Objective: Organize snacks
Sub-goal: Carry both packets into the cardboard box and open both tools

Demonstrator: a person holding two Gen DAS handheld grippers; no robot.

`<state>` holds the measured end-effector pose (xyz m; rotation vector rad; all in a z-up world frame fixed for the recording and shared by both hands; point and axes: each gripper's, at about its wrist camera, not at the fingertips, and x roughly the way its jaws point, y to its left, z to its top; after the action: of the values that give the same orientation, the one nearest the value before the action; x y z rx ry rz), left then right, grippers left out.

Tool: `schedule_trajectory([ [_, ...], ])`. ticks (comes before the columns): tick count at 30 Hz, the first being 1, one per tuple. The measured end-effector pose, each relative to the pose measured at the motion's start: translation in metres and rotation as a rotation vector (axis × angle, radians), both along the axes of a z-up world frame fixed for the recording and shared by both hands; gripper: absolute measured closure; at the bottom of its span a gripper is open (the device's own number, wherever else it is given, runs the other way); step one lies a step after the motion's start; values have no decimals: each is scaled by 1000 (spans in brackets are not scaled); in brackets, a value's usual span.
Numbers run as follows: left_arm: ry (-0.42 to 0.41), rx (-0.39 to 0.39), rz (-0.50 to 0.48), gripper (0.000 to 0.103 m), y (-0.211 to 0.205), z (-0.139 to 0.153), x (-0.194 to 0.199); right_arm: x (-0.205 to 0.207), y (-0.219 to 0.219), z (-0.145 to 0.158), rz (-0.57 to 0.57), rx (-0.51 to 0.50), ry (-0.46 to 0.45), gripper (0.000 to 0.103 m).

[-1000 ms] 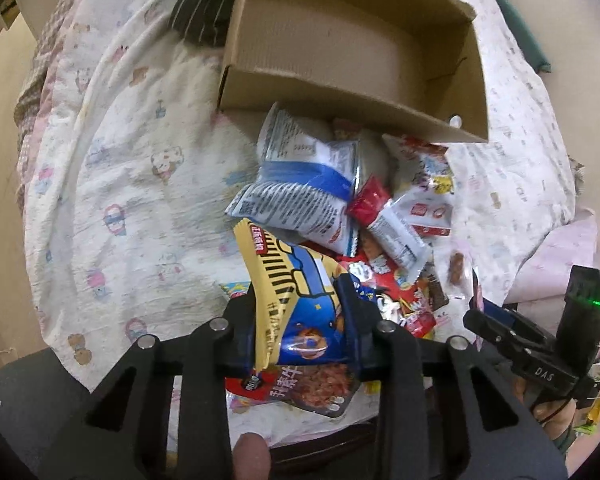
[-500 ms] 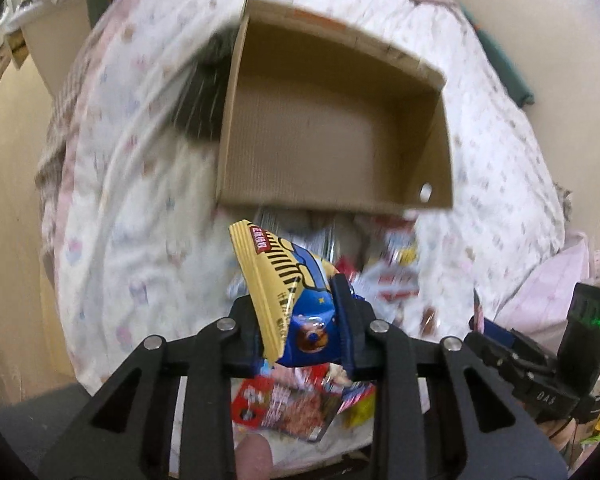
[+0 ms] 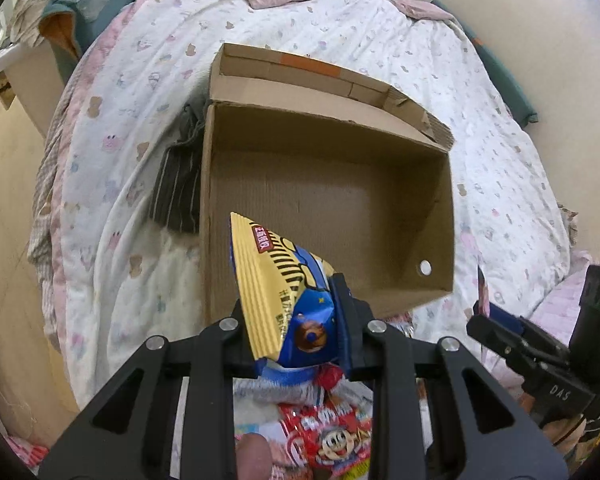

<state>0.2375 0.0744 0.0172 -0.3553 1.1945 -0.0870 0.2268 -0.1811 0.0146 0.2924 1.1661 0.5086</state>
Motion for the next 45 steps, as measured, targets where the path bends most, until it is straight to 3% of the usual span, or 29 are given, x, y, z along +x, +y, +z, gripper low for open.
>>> schedule_trajectory([
  [11,44,61,-54,80,-19,-42,37,63,8,-42,-34,-30,14,43],
  [16,93,43,-53,80,-24,-68,47,78,12,-57,-21,-42,12,43],
  [20,74,101,-64,80,-33,-71,50,82,15,-61,-33,-58,-3,43],
  [31,50,169,-59,80,-43,-78,62,88,17,-70,-40,-95,-44,43],
  [40,57,186,-64,77,-43,-79,63,82,19,-64,-34,-45,-61,38],
  [42,58,189,-75,73,-45,-77,62,81,20,-62,-24,-24,-54,34],
  [44,36,211,-78,52,-47,-72,60,81,20,-58,-25,-22,-61,17],
  [45,25,212,-80,49,-47,-68,57,81,18,-56,-31,-15,-68,13],
])
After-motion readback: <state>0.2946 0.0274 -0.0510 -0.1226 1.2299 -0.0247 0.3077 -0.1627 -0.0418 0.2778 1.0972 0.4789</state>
